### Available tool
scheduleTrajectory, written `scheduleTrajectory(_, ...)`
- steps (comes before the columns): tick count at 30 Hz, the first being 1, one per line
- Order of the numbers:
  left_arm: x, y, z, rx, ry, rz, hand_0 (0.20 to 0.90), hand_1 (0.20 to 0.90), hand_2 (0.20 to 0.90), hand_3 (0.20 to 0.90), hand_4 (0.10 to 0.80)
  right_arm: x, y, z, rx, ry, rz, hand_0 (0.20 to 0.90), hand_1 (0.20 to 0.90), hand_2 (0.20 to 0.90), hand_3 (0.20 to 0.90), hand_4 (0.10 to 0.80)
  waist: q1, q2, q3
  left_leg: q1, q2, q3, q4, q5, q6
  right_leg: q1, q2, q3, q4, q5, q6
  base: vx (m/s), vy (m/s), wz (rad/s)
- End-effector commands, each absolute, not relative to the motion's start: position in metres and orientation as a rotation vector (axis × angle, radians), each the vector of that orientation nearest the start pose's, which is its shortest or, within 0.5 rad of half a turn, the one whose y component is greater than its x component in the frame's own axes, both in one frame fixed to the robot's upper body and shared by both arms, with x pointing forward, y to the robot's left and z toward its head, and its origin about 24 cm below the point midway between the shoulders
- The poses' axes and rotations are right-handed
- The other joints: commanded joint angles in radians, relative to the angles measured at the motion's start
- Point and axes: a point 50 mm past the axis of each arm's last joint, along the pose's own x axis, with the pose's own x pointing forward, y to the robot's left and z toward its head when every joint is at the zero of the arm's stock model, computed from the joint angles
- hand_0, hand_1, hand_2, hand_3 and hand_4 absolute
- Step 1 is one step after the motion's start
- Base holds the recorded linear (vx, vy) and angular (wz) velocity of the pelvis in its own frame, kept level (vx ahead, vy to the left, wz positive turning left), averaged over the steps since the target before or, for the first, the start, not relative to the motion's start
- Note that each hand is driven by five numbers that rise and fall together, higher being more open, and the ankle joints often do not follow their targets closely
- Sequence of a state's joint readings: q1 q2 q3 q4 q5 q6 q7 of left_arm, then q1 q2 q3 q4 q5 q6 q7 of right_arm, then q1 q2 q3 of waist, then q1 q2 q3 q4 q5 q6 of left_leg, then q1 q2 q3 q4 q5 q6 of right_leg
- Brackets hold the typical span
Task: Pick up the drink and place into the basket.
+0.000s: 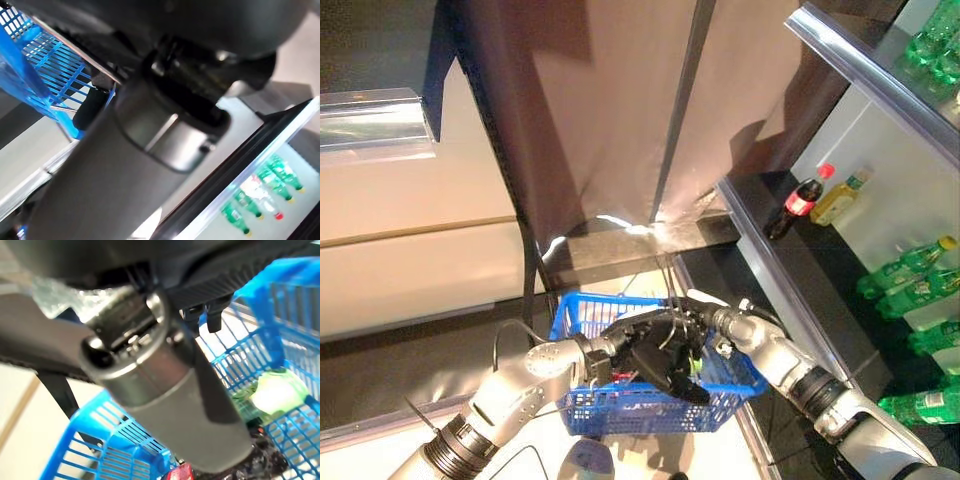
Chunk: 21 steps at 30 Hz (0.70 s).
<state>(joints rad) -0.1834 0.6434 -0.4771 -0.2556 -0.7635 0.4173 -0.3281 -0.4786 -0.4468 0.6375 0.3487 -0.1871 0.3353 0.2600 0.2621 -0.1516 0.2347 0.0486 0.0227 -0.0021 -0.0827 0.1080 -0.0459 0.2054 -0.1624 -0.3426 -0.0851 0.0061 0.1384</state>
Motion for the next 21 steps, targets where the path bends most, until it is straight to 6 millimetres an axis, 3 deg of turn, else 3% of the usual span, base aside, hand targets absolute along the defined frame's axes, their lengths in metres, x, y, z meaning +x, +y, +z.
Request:
scheduleTrajectory(1, 0.235, 0.087, 0.197, -0.404, -0.495, -1.039, 0.3, 0.3, 0.3, 0.2, 0.1, 0.321, -0.132, 0.056, -0.908, 0.179, 0.54, 0.9, 0.9, 0.9, 0.9, 0.8, -0.008, 0.022, -0.139, 0.079, 0.043, 0.105, -0.005, -0.111, -0.015, -0.038, 0.015, -0.009, 0.005, 0.05, 0.018, -0.022, 0.016, -0.06)
scheduleTrajectory(10, 0.248, 0.116, 0.179, -0.442, -0.445, -0.811, 0.3, 0.3, 0.3, 0.2, 0.1, 0.308, -0.144, 0.066, -0.718, 0.075, 0.47, 0.9, 0.9, 0.9, 0.9, 0.8, -0.025, 0.041, -0.137, 0.078, 0.042, 0.107, -0.005, -0.109, -0.014, -0.042, 0.011, -0.002, 0.007, 0.048, 0.02, -0.01, 0.009, -0.06)
scheduleTrajectory(21, 0.255, 0.15, 0.153, -0.451, -0.414, -0.527, 0.3, 0.3, 0.3, 0.2, 0.1, 0.284, -0.14, 0.077, -0.446, -0.136, 0.384, 0.9, 0.9, 0.9, 0.9, 0.8, -0.055, 0.076, -0.135, 0.078, 0.04, 0.116, -0.005, -0.112, -0.01, -0.057, 0.002, 0.017, 0.008, 0.045, 0.025, -0.011, 0.029, -0.04)
